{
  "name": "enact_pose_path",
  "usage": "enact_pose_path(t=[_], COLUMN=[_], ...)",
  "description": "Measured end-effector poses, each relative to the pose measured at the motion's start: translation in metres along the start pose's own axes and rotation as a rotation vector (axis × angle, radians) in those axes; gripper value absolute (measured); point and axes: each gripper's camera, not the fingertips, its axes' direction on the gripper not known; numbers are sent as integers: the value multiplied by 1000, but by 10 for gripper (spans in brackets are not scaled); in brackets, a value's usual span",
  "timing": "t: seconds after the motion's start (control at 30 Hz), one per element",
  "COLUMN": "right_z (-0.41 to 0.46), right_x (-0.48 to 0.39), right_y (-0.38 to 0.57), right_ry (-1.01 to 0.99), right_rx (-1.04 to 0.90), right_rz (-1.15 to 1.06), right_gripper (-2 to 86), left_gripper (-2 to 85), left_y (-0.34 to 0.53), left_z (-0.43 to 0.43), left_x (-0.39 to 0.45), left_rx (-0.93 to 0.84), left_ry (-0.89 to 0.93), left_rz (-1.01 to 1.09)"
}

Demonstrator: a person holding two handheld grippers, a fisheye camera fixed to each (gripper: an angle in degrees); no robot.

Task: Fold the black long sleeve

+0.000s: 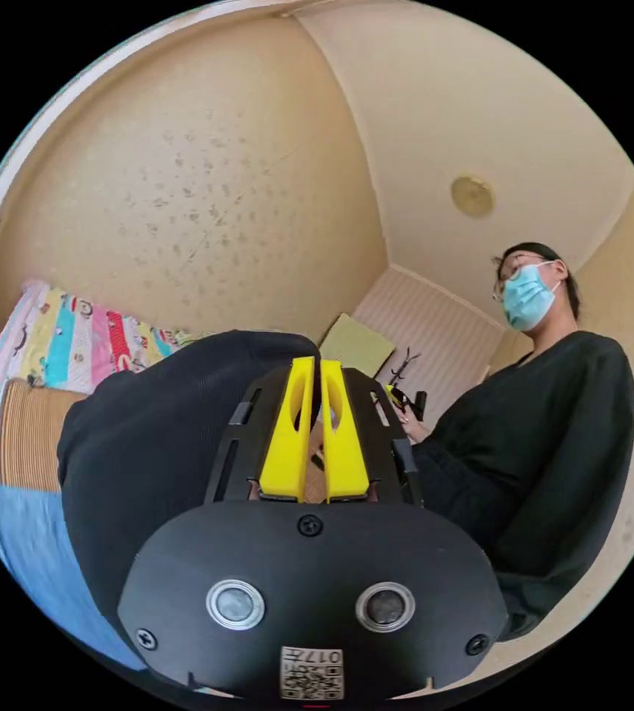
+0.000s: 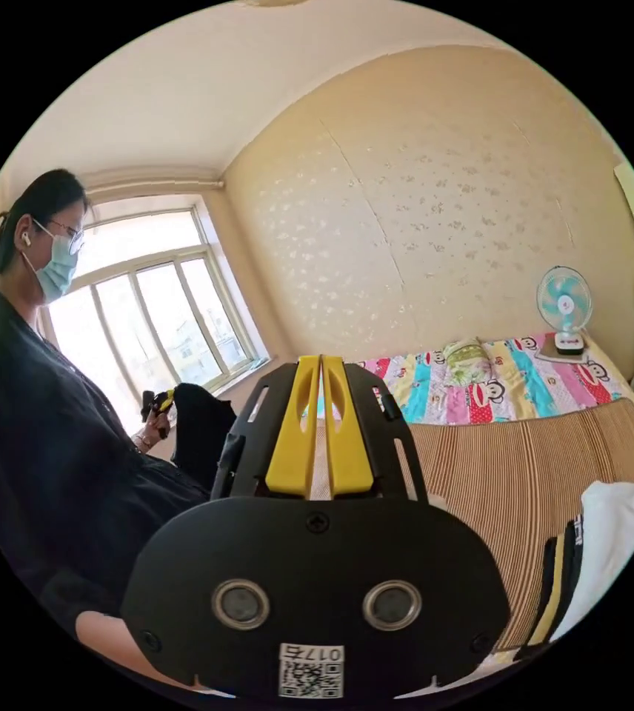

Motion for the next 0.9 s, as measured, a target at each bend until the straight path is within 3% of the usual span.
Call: enact_pose_path(t=[0.17,0.27,0.37,0.43,0.53,0.63,0.73,0.8,0.9], right_z=[102,165,229,255,245,216,190,185,195], right_x=[-32,-76,-118,-136,-133,-99,-89,-86,-86], right_y=[31,59,113,147,177,176,175,170,166], right_ry=[-395,-550,-551,-444,-271,-91,97,130,214], right_rx=[-85,-244,-485,-586,-499,-414,-336,-318,-343], right_rz=[-222,-345,-467,-516,-530,-392,-373,-343,-342], right_gripper=[75,121,116,81,55,46,43,45,49], left_gripper=[-6,-6,-6,-7,-4,2,20,83,152], left_y=[11,37,72,96,129,151,171,191,215], left_z=[125,210,288,325,359,367,383,409,442], left_x=[93,132,156,167,184,183,175,178,197], left_rx=[24,44,-17,-84,-184,-248,-379,-493,-459], left_ry=[556,806,937,975,919,702,297,-53,-219], left_rz=[270,276,209,169,170,121,5,-15,0])
